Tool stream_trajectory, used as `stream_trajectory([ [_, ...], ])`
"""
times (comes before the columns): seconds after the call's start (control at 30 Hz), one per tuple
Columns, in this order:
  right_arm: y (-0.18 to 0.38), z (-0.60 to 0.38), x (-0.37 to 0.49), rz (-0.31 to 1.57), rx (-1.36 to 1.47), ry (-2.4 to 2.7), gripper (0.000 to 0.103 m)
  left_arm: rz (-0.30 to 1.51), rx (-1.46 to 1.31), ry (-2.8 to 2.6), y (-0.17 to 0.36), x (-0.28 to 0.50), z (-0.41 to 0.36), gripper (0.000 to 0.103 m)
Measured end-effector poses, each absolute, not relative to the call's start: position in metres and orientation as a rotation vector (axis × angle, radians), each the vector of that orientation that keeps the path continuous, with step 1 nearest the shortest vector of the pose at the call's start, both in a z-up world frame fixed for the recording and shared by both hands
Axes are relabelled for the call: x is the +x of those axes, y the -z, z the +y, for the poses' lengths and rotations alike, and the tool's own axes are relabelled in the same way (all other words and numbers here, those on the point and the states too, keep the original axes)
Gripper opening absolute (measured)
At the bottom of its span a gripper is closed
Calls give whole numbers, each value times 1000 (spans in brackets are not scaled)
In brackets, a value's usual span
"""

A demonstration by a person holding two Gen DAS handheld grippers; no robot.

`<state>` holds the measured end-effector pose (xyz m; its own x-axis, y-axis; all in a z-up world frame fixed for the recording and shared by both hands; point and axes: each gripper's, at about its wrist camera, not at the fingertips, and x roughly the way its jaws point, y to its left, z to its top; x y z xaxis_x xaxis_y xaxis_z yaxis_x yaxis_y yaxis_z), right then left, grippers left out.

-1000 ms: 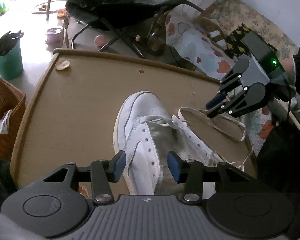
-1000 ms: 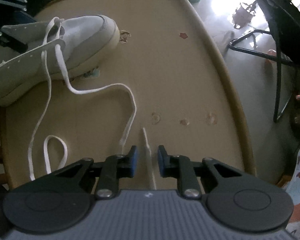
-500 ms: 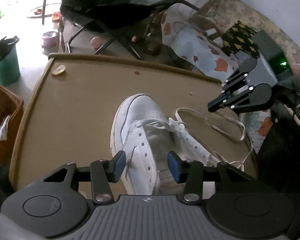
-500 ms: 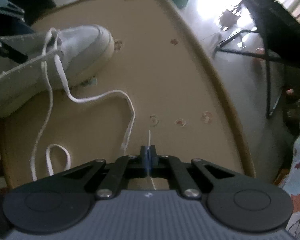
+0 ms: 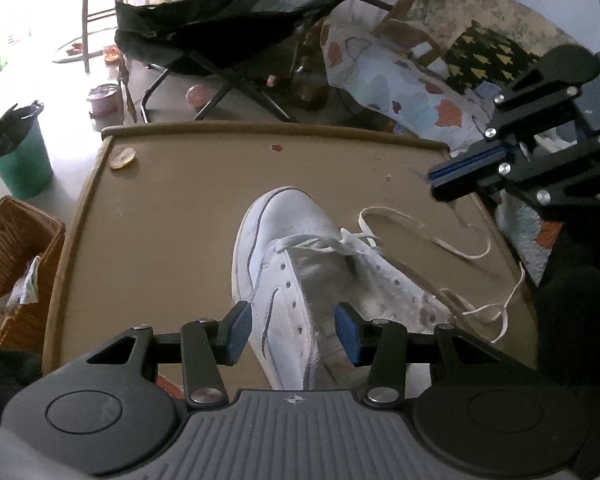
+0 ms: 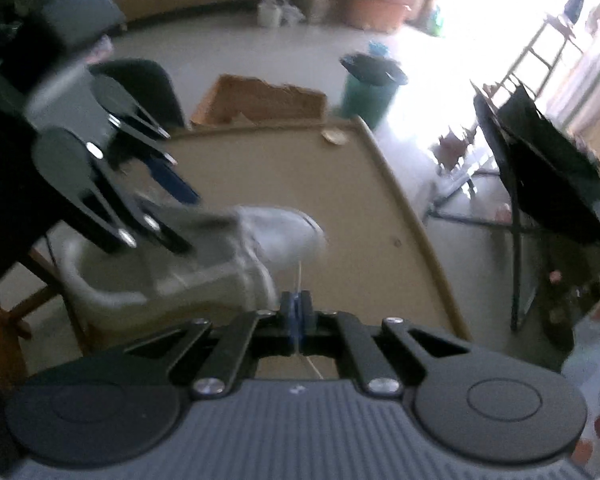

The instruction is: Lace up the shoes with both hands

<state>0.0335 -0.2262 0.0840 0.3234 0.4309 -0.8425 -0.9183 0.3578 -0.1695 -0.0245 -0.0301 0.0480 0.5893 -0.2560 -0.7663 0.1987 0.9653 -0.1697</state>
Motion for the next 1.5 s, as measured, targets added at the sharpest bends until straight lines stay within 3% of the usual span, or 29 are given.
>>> stream_trajectory([
  [0.13,-83,-204,22,790,-737,-1041,2,907,-39,283,-47,-26,-32,43],
  [0.27,-79,-183,19,805,-751,-1054,2,900,-63,287,-45,-28,-26,26],
  [0.67,-55,-160,27,911,-785,-1009,1,880,-281,302,-32,-31,4,26],
  [1.5,-43,-147,30,927,-849,-1034,2,865,-258,332,-24,-34,0,26],
])
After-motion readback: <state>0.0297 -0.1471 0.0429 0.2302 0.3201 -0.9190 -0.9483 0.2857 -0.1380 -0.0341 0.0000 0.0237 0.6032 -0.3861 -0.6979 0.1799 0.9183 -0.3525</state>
